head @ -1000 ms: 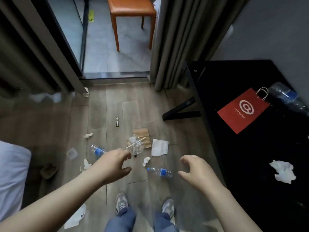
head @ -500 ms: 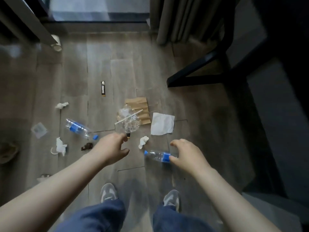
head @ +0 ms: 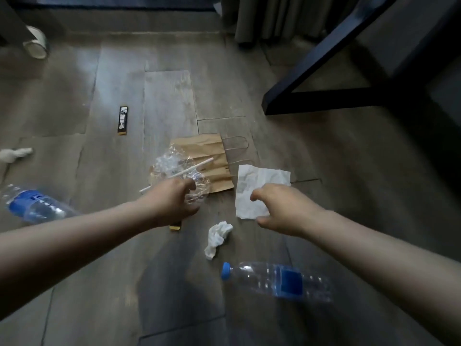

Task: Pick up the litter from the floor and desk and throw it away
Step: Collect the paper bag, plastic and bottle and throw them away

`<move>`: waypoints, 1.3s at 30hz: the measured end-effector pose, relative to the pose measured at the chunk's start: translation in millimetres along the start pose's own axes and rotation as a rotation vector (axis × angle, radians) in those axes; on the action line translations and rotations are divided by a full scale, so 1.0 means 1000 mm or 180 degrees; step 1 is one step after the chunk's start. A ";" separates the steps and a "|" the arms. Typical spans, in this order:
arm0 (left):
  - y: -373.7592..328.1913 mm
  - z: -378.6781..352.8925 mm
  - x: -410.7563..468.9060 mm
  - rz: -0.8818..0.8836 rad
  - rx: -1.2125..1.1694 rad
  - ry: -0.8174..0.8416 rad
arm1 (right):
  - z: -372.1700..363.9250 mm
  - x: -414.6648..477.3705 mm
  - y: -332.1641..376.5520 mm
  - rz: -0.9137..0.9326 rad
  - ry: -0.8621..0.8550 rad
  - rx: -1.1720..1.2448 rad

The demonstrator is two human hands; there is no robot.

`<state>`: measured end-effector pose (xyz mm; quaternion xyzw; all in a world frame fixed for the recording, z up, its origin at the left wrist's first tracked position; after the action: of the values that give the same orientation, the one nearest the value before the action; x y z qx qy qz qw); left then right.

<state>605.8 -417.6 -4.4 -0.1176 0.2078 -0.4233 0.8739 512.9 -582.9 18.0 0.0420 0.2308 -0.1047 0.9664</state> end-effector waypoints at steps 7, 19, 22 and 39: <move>0.048 0.001 -0.007 0.0552 -0.0181 -0.0268 | -0.012 0.004 -0.017 -0.0368 0.0131 0.0485; 0.093 -0.044 0.017 0.1233 -0.0818 -0.0152 | -0.052 0.043 -0.078 -0.1143 0.0252 0.0902; 0.100 -0.057 0.028 0.1343 -0.0997 -0.0119 | -0.067 0.058 -0.084 -0.1335 0.0294 0.1074; 0.114 -0.053 0.050 0.1843 -0.0640 -0.0149 | -0.071 0.096 -0.031 -0.0690 0.0149 0.2503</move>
<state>687.7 -389.0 -108.3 -0.1492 0.2534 -0.1312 0.9468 558.8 -621.3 -89.8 0.3861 0.1983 -0.2852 0.8546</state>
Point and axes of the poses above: each hand's wrist, its own x-axis towards the middle knuckle, its own z-axis out of the back of the hand, y = z × x, the point moved 9 cm from there along x, towards the middle knuckle, and after that the axes turned 13 degrees about -z, right-handed, at the moved point
